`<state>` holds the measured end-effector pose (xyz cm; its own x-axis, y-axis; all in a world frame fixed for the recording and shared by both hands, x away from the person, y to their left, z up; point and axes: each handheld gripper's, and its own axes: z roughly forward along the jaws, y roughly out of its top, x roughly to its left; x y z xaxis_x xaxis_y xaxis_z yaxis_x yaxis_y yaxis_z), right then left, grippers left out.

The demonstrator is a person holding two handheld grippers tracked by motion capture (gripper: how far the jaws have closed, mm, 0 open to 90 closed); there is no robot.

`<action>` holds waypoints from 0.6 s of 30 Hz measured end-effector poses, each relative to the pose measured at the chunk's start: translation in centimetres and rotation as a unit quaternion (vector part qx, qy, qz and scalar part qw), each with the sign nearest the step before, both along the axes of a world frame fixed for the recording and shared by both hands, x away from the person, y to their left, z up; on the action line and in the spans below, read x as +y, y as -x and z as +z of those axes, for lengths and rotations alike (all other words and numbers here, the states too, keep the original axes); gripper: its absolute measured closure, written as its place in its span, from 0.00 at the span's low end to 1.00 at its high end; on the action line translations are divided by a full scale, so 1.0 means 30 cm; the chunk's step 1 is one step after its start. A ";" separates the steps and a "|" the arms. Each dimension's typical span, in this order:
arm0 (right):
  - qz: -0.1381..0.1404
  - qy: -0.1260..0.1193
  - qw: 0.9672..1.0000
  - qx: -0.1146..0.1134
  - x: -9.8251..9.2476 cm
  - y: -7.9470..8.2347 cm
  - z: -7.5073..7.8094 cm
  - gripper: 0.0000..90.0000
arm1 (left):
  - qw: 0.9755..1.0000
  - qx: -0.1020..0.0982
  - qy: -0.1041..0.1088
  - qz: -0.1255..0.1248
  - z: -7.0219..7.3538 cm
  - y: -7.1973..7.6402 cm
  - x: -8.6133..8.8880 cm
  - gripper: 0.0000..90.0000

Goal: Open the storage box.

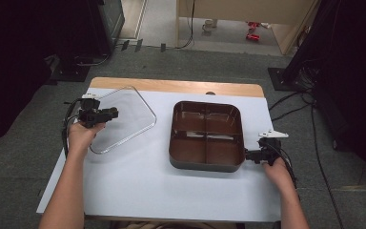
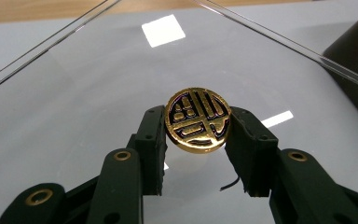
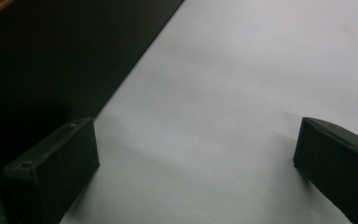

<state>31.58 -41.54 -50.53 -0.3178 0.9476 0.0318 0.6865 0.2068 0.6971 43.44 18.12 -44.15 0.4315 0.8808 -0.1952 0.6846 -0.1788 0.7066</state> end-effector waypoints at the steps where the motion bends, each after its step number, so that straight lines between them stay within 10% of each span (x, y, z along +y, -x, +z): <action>1: 0.000 0.000 1.000 0.000 0.000 0.000 0.000 0.00 | 1.000 0.004 -0.002 0.002 -0.007 -0.004 0.001 0.66; 18: 0.000 0.001 1.000 0.000 0.000 0.000 0.000 0.00 | 0.999 0.019 -0.040 -0.001 -0.092 -0.046 -0.033 0.66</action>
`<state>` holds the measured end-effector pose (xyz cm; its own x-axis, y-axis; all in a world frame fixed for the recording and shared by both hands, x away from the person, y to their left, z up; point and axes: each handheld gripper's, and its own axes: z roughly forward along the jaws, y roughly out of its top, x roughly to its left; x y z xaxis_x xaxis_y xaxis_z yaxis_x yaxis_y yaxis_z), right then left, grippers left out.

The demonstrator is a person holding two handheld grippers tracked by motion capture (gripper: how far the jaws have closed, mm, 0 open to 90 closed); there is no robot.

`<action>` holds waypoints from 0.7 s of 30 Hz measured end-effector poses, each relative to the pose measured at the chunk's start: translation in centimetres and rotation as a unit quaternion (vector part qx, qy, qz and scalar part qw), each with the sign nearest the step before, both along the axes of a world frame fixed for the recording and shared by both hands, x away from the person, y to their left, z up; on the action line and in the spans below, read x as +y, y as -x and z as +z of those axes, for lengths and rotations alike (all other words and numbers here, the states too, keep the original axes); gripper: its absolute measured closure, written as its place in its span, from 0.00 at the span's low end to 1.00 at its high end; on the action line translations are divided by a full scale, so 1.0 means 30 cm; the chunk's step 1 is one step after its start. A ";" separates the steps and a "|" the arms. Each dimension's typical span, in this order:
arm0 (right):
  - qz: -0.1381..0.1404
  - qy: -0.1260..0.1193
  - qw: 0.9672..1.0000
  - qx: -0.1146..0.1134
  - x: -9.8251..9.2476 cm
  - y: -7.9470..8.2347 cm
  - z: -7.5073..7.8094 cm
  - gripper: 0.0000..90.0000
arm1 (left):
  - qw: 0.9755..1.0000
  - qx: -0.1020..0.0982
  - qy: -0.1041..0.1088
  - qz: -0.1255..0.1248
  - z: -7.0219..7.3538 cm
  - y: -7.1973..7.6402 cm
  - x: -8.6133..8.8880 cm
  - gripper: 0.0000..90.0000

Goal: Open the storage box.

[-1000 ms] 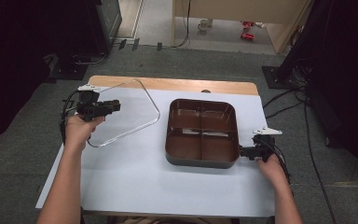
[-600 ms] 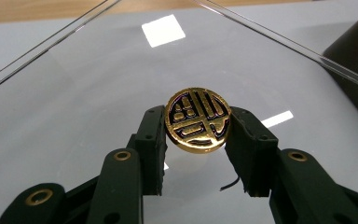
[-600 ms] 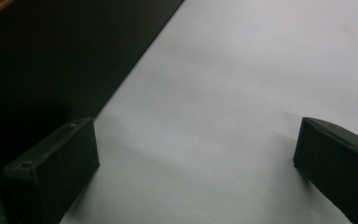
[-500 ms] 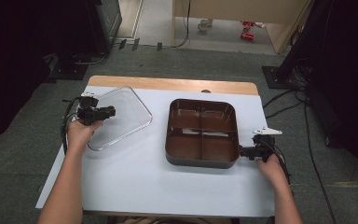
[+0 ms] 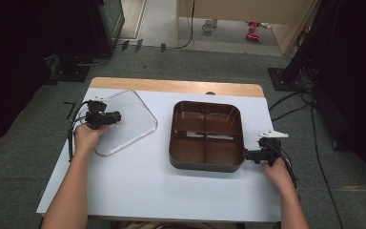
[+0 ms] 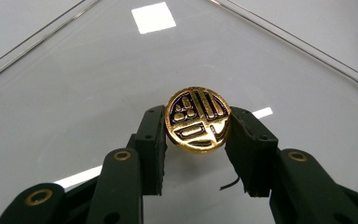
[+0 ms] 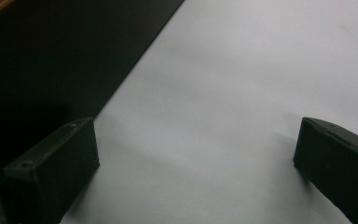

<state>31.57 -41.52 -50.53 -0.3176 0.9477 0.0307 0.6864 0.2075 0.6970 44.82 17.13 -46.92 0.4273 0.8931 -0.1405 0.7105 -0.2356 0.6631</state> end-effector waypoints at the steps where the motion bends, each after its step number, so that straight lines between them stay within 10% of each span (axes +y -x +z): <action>1: 0.000 0.000 1.000 0.000 0.000 0.000 0.000 0.00 | 1.000 -0.001 -0.001 0.001 -0.003 -0.001 -0.001 0.66; 12: 0.000 0.000 1.000 0.000 0.000 0.000 0.000 0.00 | 0.999 0.011 0.039 0.011 -0.006 -0.002 0.012 0.62; 21: 0.000 0.000 1.000 0.000 0.000 0.000 0.000 0.00 | 1.000 -0.025 0.009 0.000 0.060 0.029 -0.017 0.51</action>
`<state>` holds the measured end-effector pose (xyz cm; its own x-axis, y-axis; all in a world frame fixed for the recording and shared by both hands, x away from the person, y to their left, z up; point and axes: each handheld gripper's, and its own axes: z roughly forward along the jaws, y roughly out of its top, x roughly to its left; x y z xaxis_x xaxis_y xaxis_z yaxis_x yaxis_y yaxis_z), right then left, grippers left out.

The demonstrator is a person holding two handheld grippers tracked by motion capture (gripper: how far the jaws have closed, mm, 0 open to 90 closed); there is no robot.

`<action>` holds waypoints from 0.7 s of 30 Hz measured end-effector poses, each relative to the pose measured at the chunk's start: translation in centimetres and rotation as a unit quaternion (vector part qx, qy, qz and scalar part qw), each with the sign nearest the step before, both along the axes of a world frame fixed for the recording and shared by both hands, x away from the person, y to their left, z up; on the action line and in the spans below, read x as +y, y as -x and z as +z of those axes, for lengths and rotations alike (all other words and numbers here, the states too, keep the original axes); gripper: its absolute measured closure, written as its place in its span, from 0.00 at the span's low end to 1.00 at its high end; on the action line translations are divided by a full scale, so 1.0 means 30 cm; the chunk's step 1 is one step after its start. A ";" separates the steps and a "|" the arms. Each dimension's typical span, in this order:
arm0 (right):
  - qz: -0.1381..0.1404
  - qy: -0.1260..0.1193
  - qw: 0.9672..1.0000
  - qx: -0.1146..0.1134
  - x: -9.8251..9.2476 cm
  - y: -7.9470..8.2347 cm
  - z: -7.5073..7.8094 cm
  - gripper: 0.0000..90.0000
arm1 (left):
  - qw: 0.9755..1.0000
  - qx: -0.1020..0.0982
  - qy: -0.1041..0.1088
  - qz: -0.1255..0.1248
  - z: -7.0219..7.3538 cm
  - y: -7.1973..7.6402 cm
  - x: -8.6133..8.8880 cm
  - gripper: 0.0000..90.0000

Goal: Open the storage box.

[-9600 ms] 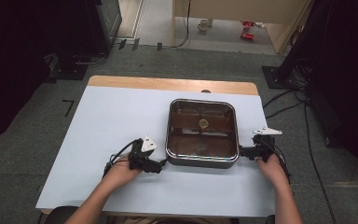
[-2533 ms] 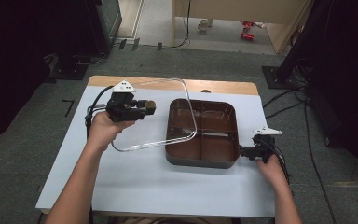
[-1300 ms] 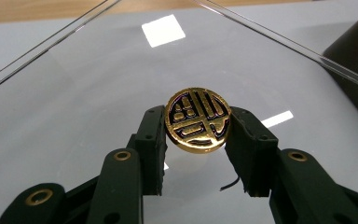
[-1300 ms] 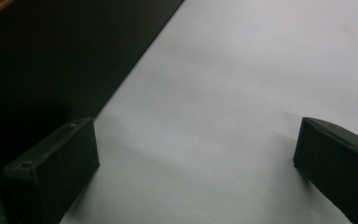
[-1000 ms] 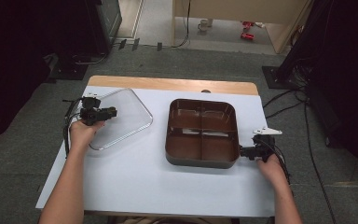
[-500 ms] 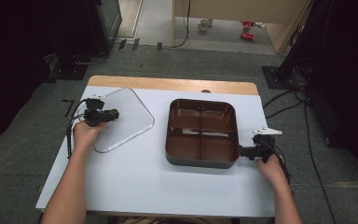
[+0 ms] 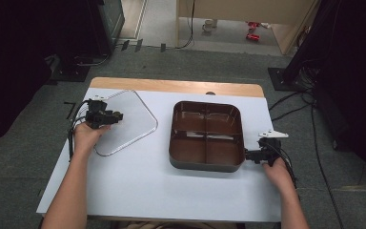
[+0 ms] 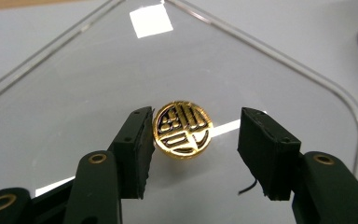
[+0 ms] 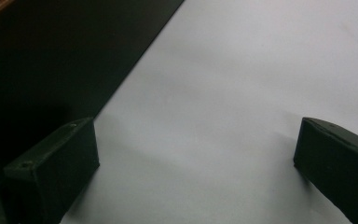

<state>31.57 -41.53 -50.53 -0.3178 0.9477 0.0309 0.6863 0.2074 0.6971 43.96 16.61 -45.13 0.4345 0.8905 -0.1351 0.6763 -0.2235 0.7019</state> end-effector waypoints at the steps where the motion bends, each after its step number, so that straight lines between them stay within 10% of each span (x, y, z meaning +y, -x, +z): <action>1: 0.000 0.000 1.000 0.000 0.000 0.000 0.000 0.00 | 1.000 0.000 0.005 -0.002 0.013 0.005 0.000 0.50; 11: 0.000 0.000 1.000 0.000 0.000 0.000 0.000 0.00 | 0.999 -0.029 0.026 -0.035 0.104 0.065 -0.049 0.42; 21: 0.000 -0.001 1.000 0.000 0.000 0.000 0.000 0.00 | 0.995 -0.030 0.040 -0.082 0.094 0.126 -0.163 0.35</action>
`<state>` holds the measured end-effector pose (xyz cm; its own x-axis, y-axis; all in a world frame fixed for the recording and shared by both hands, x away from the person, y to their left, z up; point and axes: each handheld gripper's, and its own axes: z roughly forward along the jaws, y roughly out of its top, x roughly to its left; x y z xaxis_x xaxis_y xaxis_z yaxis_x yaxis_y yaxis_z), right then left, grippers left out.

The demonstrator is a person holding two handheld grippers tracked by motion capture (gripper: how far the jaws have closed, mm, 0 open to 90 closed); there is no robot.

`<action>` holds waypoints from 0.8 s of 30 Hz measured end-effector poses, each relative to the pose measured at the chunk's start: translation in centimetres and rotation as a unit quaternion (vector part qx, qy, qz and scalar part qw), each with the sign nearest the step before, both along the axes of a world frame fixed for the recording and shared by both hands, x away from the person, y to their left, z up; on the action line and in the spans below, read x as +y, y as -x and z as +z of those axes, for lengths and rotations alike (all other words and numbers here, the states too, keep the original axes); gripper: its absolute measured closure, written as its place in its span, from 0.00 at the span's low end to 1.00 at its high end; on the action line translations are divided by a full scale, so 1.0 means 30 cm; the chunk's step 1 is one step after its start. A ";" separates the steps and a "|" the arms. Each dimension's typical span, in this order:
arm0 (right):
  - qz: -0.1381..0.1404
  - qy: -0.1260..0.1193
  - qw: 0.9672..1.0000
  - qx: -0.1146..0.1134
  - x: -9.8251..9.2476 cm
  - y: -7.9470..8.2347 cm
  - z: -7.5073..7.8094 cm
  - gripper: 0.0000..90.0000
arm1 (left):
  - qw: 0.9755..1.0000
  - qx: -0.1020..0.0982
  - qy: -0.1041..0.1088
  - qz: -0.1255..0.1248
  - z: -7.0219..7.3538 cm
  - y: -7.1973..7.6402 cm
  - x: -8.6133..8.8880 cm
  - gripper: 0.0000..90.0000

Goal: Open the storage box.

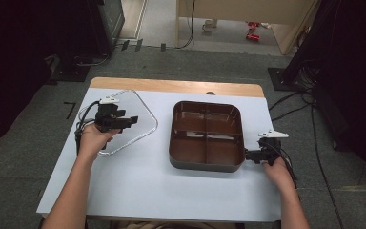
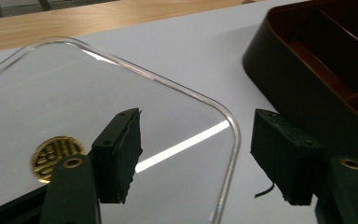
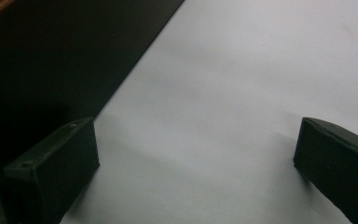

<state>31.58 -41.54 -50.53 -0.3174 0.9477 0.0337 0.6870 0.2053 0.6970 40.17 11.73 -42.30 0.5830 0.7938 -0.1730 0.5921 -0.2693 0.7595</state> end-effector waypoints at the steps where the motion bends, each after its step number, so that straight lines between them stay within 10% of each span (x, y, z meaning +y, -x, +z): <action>1: 0.000 0.000 1.000 0.000 0.000 0.000 0.000 0.00 | 1.000 0.001 0.001 -0.005 -0.001 0.006 -0.008 0.34; 11: 0.000 0.000 1.000 0.000 0.000 0.000 0.000 0.00 | 0.999 -0.015 0.006 -0.041 -0.048 0.081 -0.098 0.29; 24: 0.000 0.001 1.000 0.000 0.000 0.000 0.000 0.00 | 0.993 -0.015 -0.040 -0.107 -0.140 0.150 -0.226 0.26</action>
<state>31.58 -41.53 -50.53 -0.3176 0.9477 0.0326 0.6868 0.2062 0.6970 35.67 4.96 -46.50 0.7437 0.6617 -0.0949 0.4923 -0.4460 0.7475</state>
